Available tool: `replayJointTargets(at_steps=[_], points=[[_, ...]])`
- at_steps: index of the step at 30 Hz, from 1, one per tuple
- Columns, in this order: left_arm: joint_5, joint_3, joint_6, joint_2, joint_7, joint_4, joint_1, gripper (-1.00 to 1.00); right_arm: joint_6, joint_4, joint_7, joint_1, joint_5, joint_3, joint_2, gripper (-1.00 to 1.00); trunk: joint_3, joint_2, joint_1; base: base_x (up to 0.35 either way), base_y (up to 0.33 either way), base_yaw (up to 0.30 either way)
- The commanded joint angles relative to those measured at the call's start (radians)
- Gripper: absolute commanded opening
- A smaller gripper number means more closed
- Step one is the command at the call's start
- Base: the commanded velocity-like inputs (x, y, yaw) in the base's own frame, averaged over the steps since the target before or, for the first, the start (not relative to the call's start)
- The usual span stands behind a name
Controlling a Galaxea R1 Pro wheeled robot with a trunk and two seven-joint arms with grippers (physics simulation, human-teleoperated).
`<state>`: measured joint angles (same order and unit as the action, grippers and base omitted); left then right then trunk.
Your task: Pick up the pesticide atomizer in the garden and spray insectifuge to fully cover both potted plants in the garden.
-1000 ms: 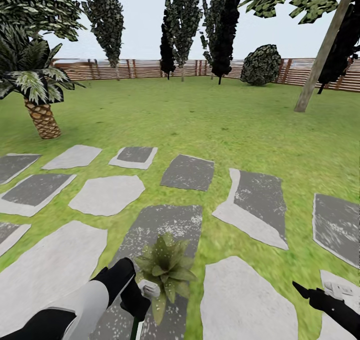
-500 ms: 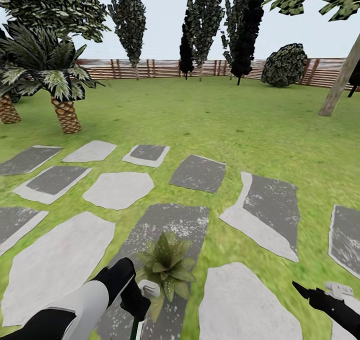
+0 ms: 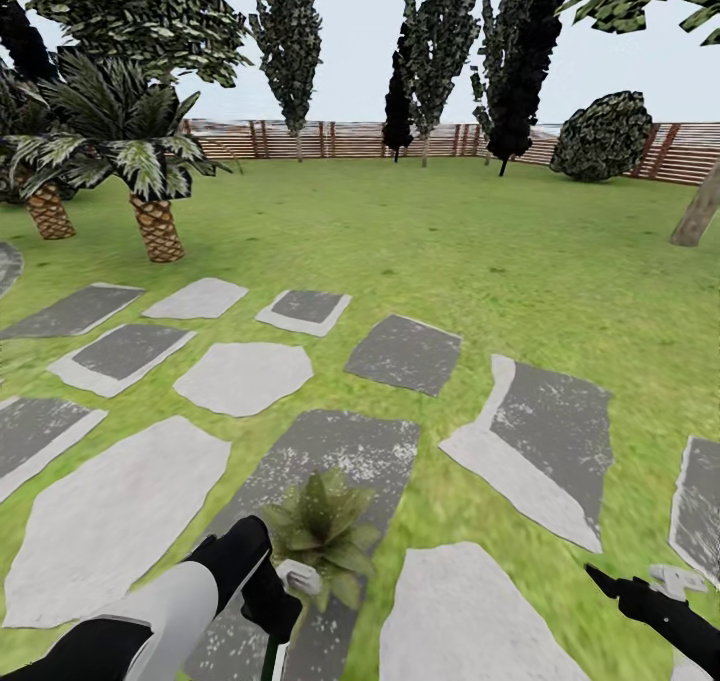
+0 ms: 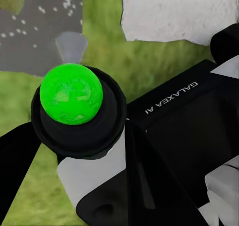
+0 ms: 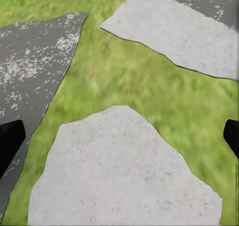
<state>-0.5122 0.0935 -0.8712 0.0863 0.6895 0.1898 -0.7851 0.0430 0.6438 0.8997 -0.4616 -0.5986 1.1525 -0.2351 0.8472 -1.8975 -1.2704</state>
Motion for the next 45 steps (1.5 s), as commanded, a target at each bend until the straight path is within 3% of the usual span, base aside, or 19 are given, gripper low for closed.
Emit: replayJointTargets(at_steps=[1,16,29,45], points=[[-0.003,0.008,-0.003,0.0,0.008,0.002,0.0,-1.0,0.005,0.001,0.007,-0.002,-0.004,0.006,0.0,1.0,0.001,0.0,0.0,0.001,-0.319,0.089],[-0.003,0.008,-0.003,0.0,0.008,0.002,0.0,-1.0,0.005,0.0,0.007,-0.002,-0.005,0.006,0.0,1.0,0.001,0.0,0.0,0.0,-0.315,0.24],[-0.005,0.006,-0.003,-0.001,0.007,0.004,0.0,-1.0,0.005,0.001,0.007,-0.002,-0.004,0.006,0.0,1.0,0.001,0.0,0.0,0.005,-0.038,0.258],[-0.005,0.008,-0.004,0.0,0.007,0.005,0.0,-1.0,0.005,0.0,0.007,-0.002,-0.004,0.006,0.0,1.0,0.001,0.0,0.0,0.205,-0.236,0.071]])
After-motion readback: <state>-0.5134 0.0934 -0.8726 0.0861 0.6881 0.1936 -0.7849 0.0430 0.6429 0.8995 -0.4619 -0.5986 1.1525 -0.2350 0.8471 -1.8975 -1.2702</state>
